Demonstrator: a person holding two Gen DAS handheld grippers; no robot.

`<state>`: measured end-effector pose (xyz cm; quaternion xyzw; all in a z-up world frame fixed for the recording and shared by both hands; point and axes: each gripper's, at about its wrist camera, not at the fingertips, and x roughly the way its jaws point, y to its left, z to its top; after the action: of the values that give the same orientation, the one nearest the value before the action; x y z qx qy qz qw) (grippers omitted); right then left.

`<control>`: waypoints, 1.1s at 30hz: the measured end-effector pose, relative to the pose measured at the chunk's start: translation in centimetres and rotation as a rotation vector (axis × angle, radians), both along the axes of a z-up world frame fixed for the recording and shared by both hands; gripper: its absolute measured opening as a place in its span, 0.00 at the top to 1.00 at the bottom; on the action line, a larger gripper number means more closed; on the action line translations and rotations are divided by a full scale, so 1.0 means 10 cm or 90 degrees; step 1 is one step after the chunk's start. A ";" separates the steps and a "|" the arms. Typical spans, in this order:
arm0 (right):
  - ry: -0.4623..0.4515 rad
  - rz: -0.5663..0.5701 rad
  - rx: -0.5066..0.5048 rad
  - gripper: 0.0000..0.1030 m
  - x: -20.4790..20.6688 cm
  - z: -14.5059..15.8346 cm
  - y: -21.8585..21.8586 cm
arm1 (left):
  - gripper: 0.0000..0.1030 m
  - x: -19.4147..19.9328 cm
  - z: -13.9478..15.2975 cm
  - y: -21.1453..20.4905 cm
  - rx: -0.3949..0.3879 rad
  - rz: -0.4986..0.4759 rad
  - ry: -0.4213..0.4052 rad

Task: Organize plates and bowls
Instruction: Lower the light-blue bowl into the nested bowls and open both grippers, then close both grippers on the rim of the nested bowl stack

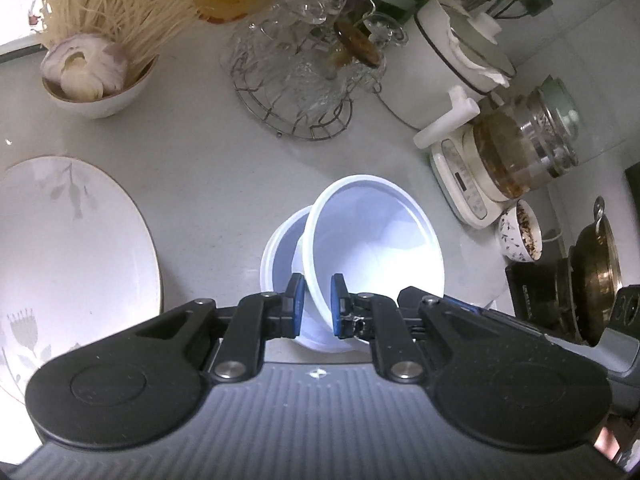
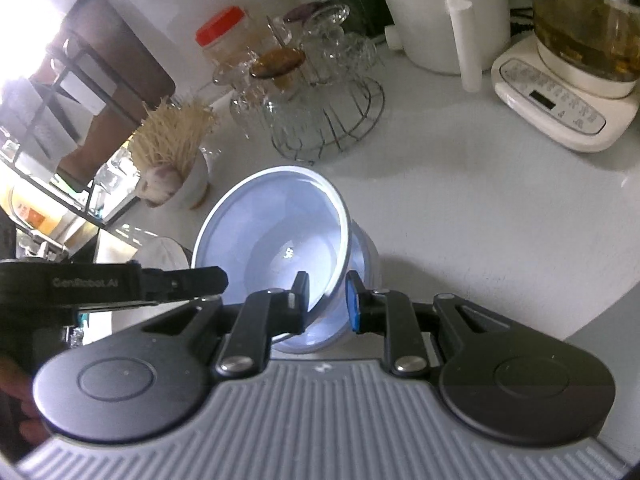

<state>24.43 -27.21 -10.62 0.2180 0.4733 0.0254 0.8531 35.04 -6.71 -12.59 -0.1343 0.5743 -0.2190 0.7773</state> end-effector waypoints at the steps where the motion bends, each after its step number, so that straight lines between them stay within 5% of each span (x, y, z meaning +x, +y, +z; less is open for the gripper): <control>1: 0.001 0.001 0.001 0.77 0.01 -0.01 0.00 | 0.86 0.01 0.00 -0.01 0.005 -0.002 0.001; 9: 0.001 0.011 -0.004 0.76 0.07 0.00 0.02 | 0.85 0.09 -0.01 0.02 0.007 0.025 0.014; 11: 0.004 0.008 -0.006 0.73 0.09 0.00 -0.01 | 0.78 0.10 -0.02 0.05 0.011 0.034 0.018; 13: -0.001 0.001 0.004 0.49 0.10 0.00 -0.06 | 0.63 0.11 -0.04 0.09 0.017 0.042 0.015; 15: -0.014 -0.005 0.002 0.41 0.10 0.02 -0.09 | 0.56 0.12 -0.07 0.11 0.029 0.045 0.019; 21: -0.001 -0.023 -0.038 0.41 0.25 -0.13 -0.13 | 0.37 0.17 -0.24 0.16 0.037 0.058 0.045; 30: 0.051 0.001 0.020 0.44 0.43 -0.46 -0.12 | 0.35 0.22 -0.30 0.15 0.024 0.065 0.048; 33: 0.072 0.004 0.041 0.57 0.43 -0.54 -0.12 | 0.34 0.23 -0.33 0.15 0.013 0.075 0.060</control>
<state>28.76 -28.36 -15.98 0.2452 0.5202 0.0308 0.8175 37.31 -5.24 -15.89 -0.1700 0.6036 -0.1605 0.7622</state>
